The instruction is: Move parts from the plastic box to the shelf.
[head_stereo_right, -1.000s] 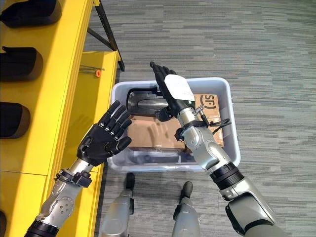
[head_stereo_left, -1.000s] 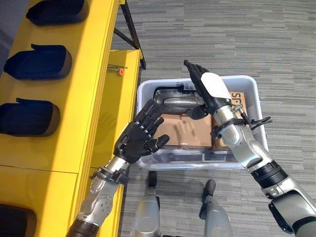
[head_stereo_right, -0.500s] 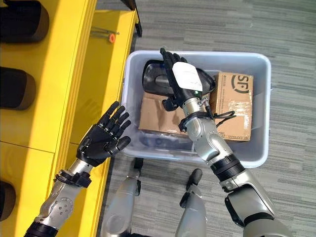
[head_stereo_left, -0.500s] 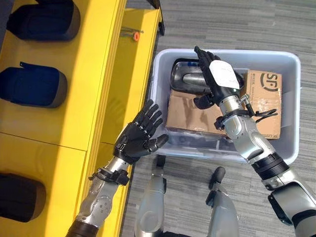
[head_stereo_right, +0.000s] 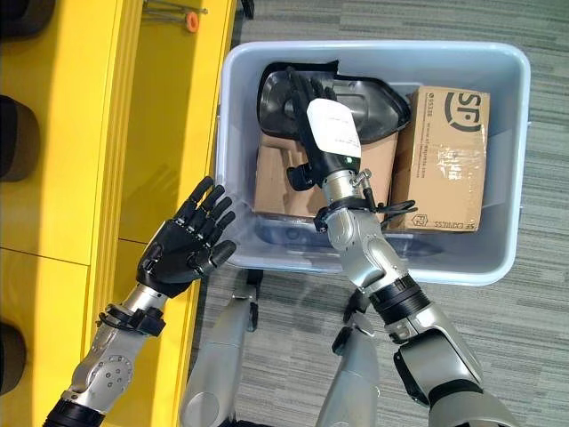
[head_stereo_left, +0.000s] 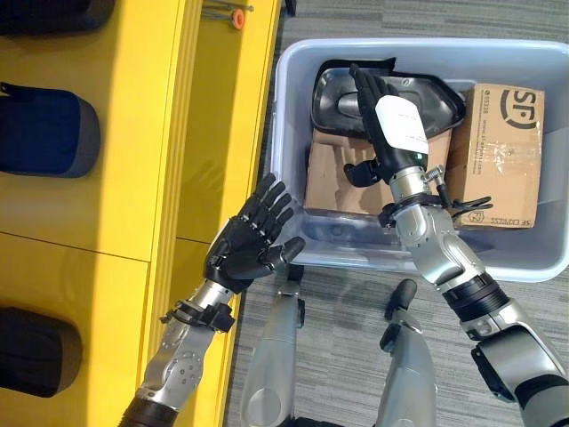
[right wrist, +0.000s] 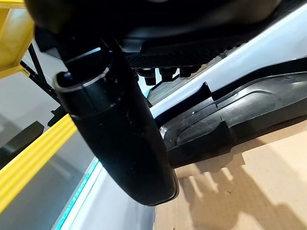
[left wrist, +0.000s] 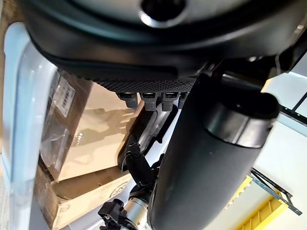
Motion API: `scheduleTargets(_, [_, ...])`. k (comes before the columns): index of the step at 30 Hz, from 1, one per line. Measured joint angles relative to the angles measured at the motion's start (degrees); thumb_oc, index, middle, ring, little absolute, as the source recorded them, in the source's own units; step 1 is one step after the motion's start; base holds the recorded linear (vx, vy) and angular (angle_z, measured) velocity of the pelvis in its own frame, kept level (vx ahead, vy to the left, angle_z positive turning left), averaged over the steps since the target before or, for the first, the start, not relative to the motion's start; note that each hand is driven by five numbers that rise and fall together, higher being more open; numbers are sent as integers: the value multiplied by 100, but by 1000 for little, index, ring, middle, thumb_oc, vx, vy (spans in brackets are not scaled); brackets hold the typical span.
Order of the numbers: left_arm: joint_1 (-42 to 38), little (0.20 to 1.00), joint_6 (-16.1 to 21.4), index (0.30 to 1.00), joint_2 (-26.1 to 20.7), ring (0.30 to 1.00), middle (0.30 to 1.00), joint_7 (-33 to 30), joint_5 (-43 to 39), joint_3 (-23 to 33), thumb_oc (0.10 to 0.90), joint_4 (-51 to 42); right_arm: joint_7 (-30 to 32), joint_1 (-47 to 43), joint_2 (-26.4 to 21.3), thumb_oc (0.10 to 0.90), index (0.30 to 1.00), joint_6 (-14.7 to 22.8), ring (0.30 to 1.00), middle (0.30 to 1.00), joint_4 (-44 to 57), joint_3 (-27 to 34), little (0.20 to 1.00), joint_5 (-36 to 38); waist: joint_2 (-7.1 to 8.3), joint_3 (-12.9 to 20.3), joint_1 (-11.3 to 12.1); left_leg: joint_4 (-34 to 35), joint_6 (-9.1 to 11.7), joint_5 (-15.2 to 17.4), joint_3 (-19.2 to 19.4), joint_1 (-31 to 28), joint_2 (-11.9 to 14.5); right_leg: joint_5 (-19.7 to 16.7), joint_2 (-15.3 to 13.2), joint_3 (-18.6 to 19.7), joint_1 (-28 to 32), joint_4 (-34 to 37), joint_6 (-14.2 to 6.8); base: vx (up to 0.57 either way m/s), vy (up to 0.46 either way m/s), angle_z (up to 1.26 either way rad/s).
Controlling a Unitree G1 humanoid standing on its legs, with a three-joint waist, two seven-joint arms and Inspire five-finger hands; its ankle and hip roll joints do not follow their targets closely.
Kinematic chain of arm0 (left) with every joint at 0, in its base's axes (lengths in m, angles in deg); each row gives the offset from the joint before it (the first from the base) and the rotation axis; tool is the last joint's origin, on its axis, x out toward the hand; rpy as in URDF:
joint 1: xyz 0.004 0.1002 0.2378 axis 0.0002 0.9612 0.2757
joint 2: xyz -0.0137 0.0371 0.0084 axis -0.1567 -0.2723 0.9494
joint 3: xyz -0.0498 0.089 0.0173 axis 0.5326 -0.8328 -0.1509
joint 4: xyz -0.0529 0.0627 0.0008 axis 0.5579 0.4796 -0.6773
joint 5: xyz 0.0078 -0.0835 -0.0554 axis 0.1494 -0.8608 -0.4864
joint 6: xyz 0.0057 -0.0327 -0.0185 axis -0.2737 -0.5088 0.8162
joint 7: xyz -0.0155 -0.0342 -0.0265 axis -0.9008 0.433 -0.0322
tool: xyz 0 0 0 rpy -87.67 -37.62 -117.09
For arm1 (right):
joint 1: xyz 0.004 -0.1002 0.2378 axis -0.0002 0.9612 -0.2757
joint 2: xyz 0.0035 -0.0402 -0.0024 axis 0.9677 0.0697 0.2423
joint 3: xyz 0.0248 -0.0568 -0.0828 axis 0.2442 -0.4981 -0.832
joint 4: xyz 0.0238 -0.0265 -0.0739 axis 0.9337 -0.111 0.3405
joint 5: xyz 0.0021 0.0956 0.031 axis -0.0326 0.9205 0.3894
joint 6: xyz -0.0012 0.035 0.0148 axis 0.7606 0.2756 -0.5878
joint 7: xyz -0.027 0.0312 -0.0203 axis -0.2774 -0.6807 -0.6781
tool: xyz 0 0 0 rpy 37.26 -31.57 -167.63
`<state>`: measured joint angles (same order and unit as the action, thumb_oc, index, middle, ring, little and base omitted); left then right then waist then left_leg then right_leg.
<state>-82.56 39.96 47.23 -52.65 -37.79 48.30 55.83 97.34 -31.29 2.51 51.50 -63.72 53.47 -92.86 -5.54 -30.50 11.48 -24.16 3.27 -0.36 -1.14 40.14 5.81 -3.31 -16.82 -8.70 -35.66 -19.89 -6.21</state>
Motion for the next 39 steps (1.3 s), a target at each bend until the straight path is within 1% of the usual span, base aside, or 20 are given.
scheduleTargets(4, [-15,1000,11,1000,2,1000,1000,-6,-2,-4,900,-46,0,-68,-16,900,1000,-1,1000,1000,0,-31,1000,-363,0,0,-14,-347,-53,115,10,361,-24,16,-33,85,-307,-196,-4,-12,15,-3])
scheduleTargets(5, [-40,1000,11,1000,0,1000,1000,-5,-1,-3,900,-67,0,-134,-87,900,1000,-1,1000,1000,-3,-75,1000,-456,0,0,-13,-421,-52,125,9,478,-42,21,-55,108,-421,-255,-5,0,0,0])
scheduleTargets(8, [11,1000,15,1000,-14,1000,1000,-4,-5,5,900,-131,104,-165,-263,900,1000,-4,1000,1000,-15,-88,1000,-453,0,0,2,-494,-57,125,-12,630,-106,40,-113,129,-577,-333,-30,-26,19,6])
scheduleTargets(12, [49,1000,41,1000,-33,1000,1000,-1,-43,8,900,-185,218,-300,-350,900,1000,-4,1000,1000,-53,-90,1000,-453,-1,0,-7,-597,-91,141,-3,834,-118,36,-113,171,-749,-360,-25,10,11,0])
scheduleTargets(14, [49,1000,42,1000,-36,1000,1000,23,-202,7,900,-197,218,-401,-370,900,1000,-4,1000,1000,-56,-91,1000,-457,-1,0,-11,-661,-108,164,14,918,-119,33,-114,202,-829,-419,-21,-6,47,-3])
scheduleTargets(16, [43,1000,27,1000,-95,1000,1000,29,-241,19,900,-247,221,-542,-499,900,1000,-35,1000,1000,-51,-240,1000,-462,1,2,-14,-729,-131,197,35,978,-125,31,-123,233,-904,-477,-25,11,66,-4])
scheduleTargets(17, [34,1000,-11,1000,-197,1000,1000,35,-303,14,900,-326,218,-612,-579,900,1000,-69,1000,1000,-50,-347,1000,-504,-1,2,1,-851,-129,240,49,1032,-132,81,-121,314,-994,-623,-15,-61,27,-7])
scheduleTargets(18, [43,1000,-20,1000,-282,1000,1000,36,-431,75,900,-482,218,-711,-612,900,1000,-118,1000,1000,-49,-386,1000,-580,-11,0,-15,-979,-179,357,85,1098,-130,197,-147,368,-1101,-811,25,47,-16,-5])
scheduleTargets(19, [-6,1000,-4,1000,-281,1000,1000,36,-436,81,900,-502,221,-722,-630,900,1000,-172,1000,1000,-69,-386,1000,-584,-12,2,-12,-1004,-134,329,77,1126,-141,196,-150,392,-1123,-828,28,-19,1,-4])
scheduleTargets(20, [-10,1000,-2,1000,-282,1000,1000,34,-436,98,900,-529,224,-761,-638,900,1000,-175,1000,1000,-99,-395,1000,-584,-14,3,-17,-997,-180,375,76,1123,-131,221,-152,371,-1121,-827,36,42,5,2])
scheduleTargets(24, [-2,1000,1,1000,-286,1000,1000,38,-436,92,900,-519,227,-1024,-636,900,1000,-183,1000,1000,-486,-411,1000,-578,-15,3,-9,-1020,-168,368,81,1189,-147,237,-160,398,-1214,-869,19,2,46,1])
scheduleTargets(30, [21,1000,-1,1000,-290,1000,1000,54,-444,15,900,-514,228,-1262,-766,900,1000,-246,1000,1000,-515,-429,1000,-580,-21,2,4,-1063,-154,359,84,1357,-194,308,-218,434,-1441,-1049,17,1,14,2])
scheduleTargets(33, [32,1000,-1,1000,-296,1000,1000,124,-446,15,900,-514,225,-1391,-877,900,1000,-261,1000,1000,-515,-454,1000,-658,-21,2,63,-1090,-150,357,104,1421,-204,350,-229,471,-1562,-1142,68,19,29,-1])
scheduleTargets(34, [37,1000,-1,1000,-300,1000,1000,184,-446,14,900,-517,223,-1458,-939,900,1000,-272,1000,1000,-515,-505,1000,-659,-37,5,95,-1147,-149,364,106,1466,-205,388,-230,488,-1621,-1221,89,32,38,0])
scheduleTargets(36, [37,1000,0,1000,-326,1000,1000,246,-448,15,900,-520,213,-1548,-1038,900,1000,-287,1000,1000,-512,-612,1000,-659,-54,4,121,-1252,-135,396,102,1539,-209,449,-243,514,-1705,-1352,61,14,8,3])
scheduleTargets(37, [44,1000,0,1000,-402,1000,1000,280,-449,14,900,-538,200,-1618,-1078,900,1000,-309,1000,1000,-511,-635,1000,-660,-61,4,128,-1356,-160,445,85,1646,-217,528,-261,530,-1827,-1517,99,35,22,6])
scheduleTargets(39, [65,1000,-3,1000,-477,1000,1000,305,-456,24,900,-547,172,-1659,-1082,900,1000,-401,1000,1000,-511,-640,1000,-659,-64,5,142,-1481,-150,485,75,1777,-222,586,-276,560,-1985,-1681,68,38,27,5])
